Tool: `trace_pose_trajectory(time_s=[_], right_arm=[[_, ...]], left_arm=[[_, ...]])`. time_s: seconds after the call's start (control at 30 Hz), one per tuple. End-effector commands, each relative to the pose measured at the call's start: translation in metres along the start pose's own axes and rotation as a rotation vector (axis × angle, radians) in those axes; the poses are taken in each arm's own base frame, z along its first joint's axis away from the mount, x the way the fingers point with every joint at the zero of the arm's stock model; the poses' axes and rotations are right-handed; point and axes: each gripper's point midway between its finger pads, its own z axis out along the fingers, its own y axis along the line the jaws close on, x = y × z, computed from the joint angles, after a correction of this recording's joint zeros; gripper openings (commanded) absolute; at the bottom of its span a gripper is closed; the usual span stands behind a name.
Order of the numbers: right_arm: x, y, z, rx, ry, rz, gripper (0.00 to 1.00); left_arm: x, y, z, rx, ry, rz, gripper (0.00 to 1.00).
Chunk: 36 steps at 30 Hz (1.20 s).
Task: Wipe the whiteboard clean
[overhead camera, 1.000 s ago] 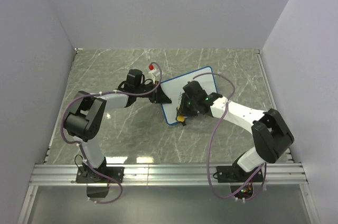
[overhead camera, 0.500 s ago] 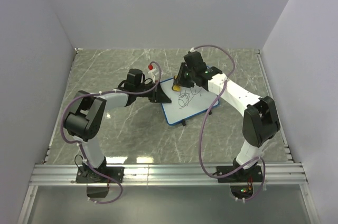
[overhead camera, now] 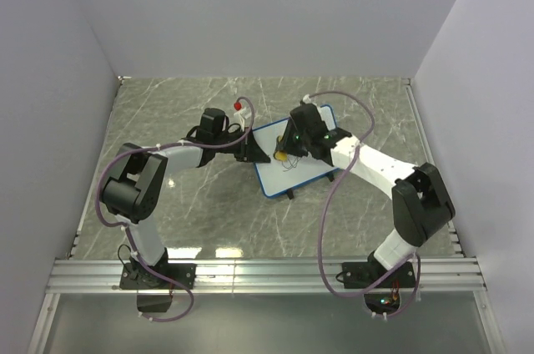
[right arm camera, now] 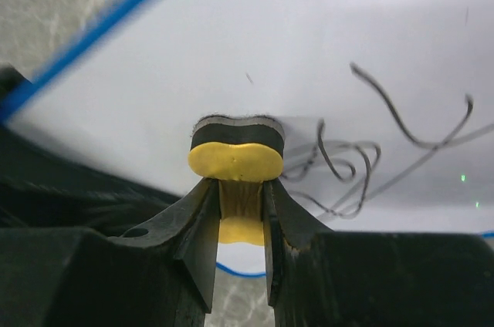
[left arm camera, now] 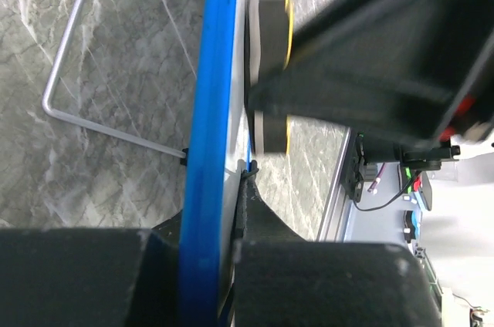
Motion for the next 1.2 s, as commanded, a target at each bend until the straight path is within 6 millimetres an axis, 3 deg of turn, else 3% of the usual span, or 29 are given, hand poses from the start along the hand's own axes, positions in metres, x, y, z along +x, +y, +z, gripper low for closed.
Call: trace_pose_trajectory(time_s=[0.0,0.33,0.5,0.6,0.93,1.03,1.17], right_arm=[[0.074,-0.064,0.015,0.193,0.174,-0.004,0.00],[0.129,-0.100,-0.005,0.210,0.260,0.050,0.00],[0.128,-0.104,-0.017,0.207,0.248,0.043,0.00],[0.111,-0.090,-0.023,0.172,0.210,0.022,0.00],[-0.021,0.015,-0.075,-0.045,-0.084,-0.055,0.00],[-0.043,0.027,-0.071,-0.048,-0.113,-0.062,0.00],[-0.058,0.018,-0.040,0.011,-0.102,-0.071,0.00]], left_arm=[[0.055,0.019,0.001,-0.083,0.150,-0.060,0.00],[0.054,0.019,0.000,-0.093,0.154,-0.061,0.00],[0.053,0.020,0.000,-0.099,0.154,-0.060,0.00],[0.053,0.020,0.000,-0.100,0.151,-0.062,0.00],[0.057,0.022,0.000,-0.107,0.149,-0.078,0.00],[0.058,0.023,0.001,-0.108,0.150,-0.084,0.00],[0.056,0.022,0.000,-0.109,0.149,-0.084,0.00]])
